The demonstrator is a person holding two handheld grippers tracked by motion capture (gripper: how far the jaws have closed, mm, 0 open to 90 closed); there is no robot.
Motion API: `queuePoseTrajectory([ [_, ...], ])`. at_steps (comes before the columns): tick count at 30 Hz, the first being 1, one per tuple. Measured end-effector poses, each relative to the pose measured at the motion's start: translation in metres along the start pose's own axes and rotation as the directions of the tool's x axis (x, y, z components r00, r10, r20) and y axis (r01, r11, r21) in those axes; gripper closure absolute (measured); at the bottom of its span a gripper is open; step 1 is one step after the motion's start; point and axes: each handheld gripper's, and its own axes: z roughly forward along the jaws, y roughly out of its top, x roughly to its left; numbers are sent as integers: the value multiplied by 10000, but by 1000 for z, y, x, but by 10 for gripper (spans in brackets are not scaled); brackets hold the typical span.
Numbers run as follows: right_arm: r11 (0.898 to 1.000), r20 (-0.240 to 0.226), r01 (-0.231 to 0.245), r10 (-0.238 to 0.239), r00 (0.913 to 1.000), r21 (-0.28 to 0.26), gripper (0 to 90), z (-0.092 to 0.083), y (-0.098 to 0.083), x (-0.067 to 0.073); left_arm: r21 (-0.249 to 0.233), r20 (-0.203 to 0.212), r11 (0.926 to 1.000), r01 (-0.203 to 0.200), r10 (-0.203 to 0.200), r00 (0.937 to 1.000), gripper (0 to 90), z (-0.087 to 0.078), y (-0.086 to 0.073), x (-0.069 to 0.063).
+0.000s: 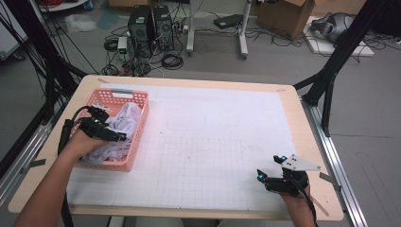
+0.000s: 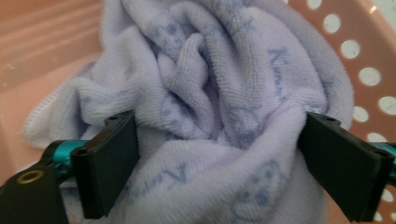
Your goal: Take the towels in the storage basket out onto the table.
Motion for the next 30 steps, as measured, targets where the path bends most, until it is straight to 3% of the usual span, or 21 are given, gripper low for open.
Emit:
queuePoseTrajectory([
  [5,10000,37,6,-6,10000,-10,175,0,0,0,418,174,9991,-28,21,9998,55,11,1,0],
  [7,10000,23,55,-55,10000,17,175,1,0,1,663,0,9976,-185,185,9998,20,17,2,-2],
  [8,10000,2,63,-63,10000,33,176,2,0,2,891,-287,9953,-377,404,9988,18,24,1,-5],
  [9,10000,-36,59,-59,10000,78,176,2,1,2,891,-287,9953,-377,404,9988,18,24,1,-5],
  [10,9999,-19,81,-81,10000,85,177,2,1,2,948,-598,9943,-498,556,9967,18,29,1,-7],
  [13,9998,-23,154,-153,9999,101,177,2,1,3,832,-712,9949,-564,623,9955,27,30,-1,-8],
  [17,9997,-16,181,-180,9998,140,179,2,1,4,521,-745,9973,-516,555,9957,155,26,-3,-6],
  [21,9998,15,139,-139,9999,157,180,1,1,4,187,-483,9986,-499,507,9975,409,20,-3,-4],
  [24,9998,52,142,-142,9999,122,181,2,1,3,-60,-391,9997,-222,219,9990,515,17,-3,-2],
  [25,9998,53,152,-153,9999,126,181,1,1,3,-463,-335,9986,256,-272,9991,545,12,-3,2],
  [26,9999,81,98,-99,9999,99,181,1,1,3,-800,-411,9959,430,-464,9981,571,8,-3,3],
  [28,10000,117,50,-51,9999,68,181,-1,1,2,-1438,-499,9876,635,-713,9962,590,0,-4,5],
  [29,10000,150,-8,7,9999,58,181,-2,1,2,-1438,-499,9876,635,-713,9962,593,0,-4,5],
  [30,10000,150,-8,7,9999,58,181,-2,1,2,-1762,-549,9823,635,-742,9957,593,-3,-5,6],
])
